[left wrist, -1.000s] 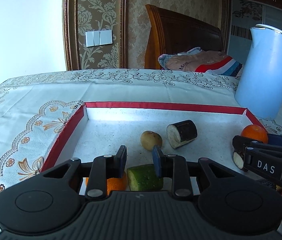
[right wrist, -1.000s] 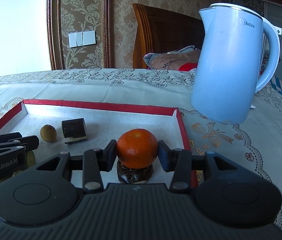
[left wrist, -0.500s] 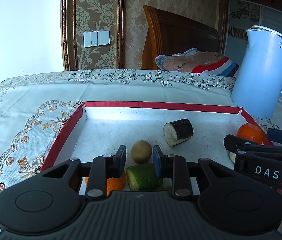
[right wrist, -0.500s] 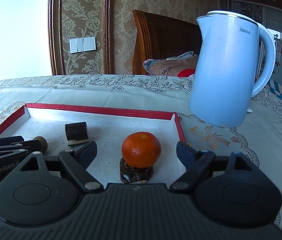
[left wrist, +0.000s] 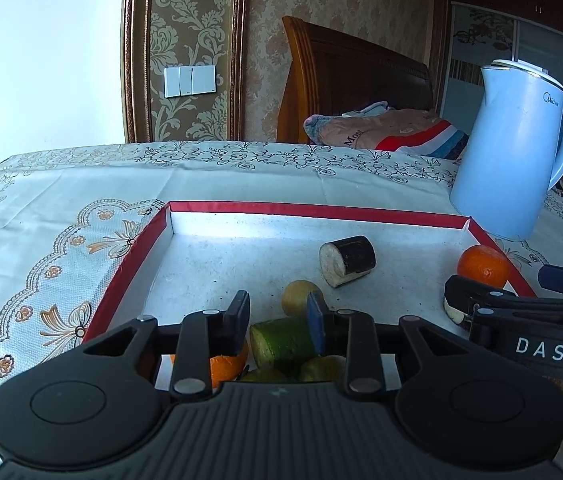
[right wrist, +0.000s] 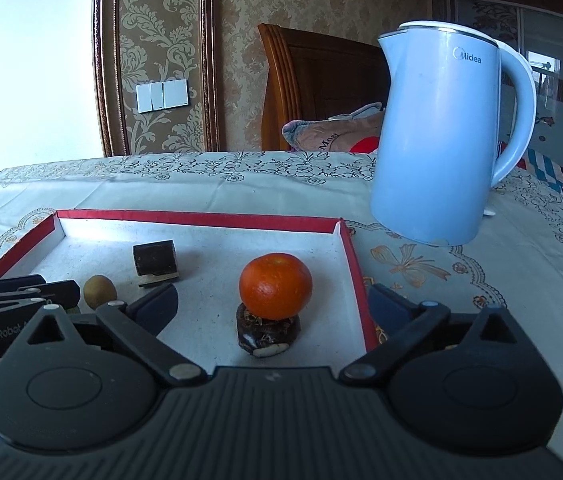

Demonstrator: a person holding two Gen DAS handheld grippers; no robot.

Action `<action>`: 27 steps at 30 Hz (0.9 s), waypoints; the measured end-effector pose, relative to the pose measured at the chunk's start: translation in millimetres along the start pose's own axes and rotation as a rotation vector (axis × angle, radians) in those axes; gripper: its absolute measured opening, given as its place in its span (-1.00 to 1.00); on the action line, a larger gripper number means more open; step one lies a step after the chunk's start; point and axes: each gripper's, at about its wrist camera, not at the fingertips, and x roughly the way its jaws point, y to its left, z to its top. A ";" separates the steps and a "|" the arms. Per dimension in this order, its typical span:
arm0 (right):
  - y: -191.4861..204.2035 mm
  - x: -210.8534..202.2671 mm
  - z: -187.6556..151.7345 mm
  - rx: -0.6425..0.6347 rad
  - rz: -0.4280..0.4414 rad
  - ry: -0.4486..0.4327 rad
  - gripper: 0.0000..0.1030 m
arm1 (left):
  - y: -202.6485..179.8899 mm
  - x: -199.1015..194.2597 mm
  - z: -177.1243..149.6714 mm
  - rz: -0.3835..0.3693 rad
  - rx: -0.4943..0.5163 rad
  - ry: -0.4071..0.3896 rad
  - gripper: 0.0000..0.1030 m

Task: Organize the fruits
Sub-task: 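Open both tools to release the fruits and lift them out of the tray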

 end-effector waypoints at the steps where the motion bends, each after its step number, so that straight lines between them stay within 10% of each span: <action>1: -1.1 -1.0 -0.5 0.006 0.002 0.002 0.98 | -0.5 -1.7 -0.5 -0.005 0.003 -0.004 -0.25; 5: -5.1 -7.8 -3.3 0.034 0.008 -0.001 1.00 | -5.3 -12.5 -4.5 0.008 0.022 -0.051 0.23; 27: -17.0 -56.5 -40.1 0.099 0.048 0.003 1.00 | 4.5 -54.9 -33.2 -0.046 0.000 -0.022 0.25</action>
